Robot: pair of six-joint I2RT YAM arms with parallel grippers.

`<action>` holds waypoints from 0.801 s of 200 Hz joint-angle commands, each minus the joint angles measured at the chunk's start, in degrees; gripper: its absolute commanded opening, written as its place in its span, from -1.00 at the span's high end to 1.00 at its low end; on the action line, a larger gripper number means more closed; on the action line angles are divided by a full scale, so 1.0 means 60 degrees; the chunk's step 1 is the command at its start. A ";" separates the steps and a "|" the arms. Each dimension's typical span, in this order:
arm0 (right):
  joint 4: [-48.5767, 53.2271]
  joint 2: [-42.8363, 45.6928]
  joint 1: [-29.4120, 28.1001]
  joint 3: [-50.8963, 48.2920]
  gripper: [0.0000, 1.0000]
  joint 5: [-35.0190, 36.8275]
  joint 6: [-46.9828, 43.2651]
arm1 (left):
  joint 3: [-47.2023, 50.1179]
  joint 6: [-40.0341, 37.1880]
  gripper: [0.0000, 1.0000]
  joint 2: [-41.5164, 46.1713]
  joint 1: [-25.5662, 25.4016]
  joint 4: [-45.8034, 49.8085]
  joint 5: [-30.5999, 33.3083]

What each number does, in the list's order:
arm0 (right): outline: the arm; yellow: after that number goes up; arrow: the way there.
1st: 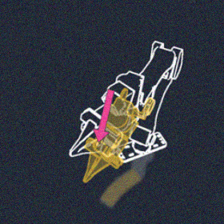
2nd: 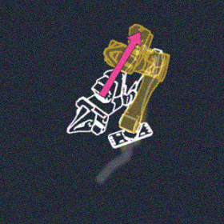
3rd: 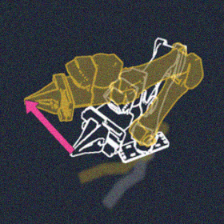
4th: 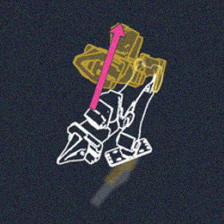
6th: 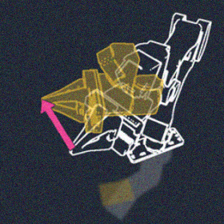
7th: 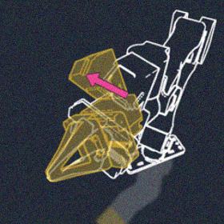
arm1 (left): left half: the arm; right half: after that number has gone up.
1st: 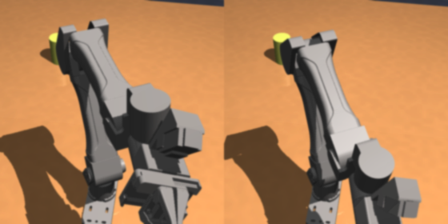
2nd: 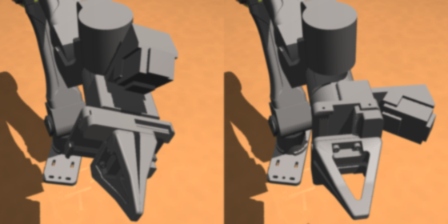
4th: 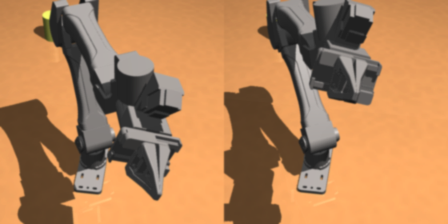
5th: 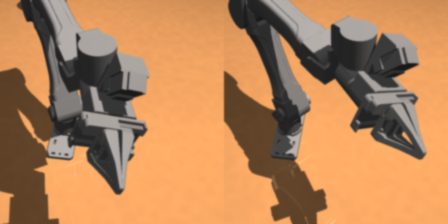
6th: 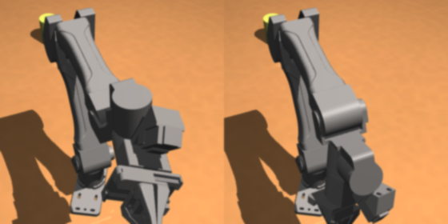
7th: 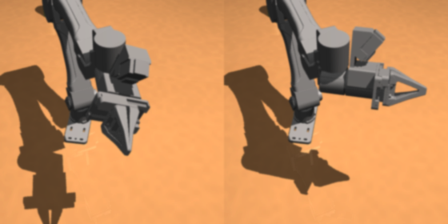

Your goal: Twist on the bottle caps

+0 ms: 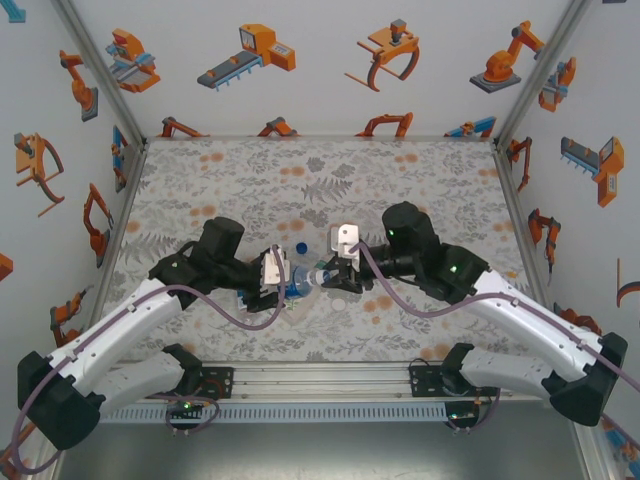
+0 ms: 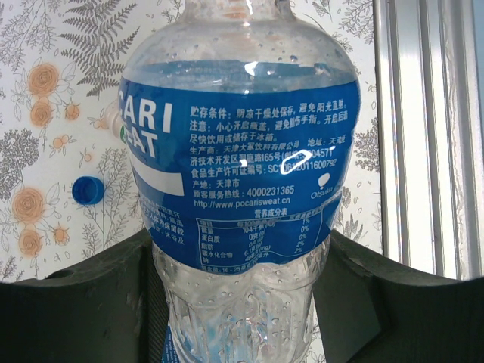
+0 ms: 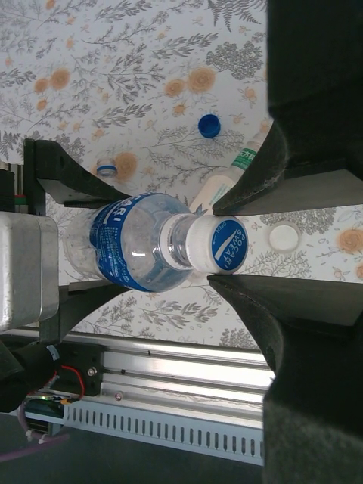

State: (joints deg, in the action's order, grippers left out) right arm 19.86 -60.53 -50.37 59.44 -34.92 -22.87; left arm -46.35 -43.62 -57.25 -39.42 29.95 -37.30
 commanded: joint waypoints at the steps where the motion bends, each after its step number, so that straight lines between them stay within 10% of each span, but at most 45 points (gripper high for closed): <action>1: -0.0409 -0.0091 -0.0064 0.0161 1.00 -0.0076 -0.0231 | 0.0034 -0.0149 1.00 -0.0016 -0.0060 -0.0129 -0.0429; 160: 0.0486 -0.0496 -0.0059 0.0155 1.00 -0.1093 -0.2842 | -0.0156 -0.0288 1.00 -0.0265 -0.0073 0.0180 -0.1230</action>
State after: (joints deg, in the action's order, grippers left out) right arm 21.19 -62.52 -50.46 59.44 -39.48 -34.02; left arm -46.37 -43.88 -59.00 -39.40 31.40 -40.12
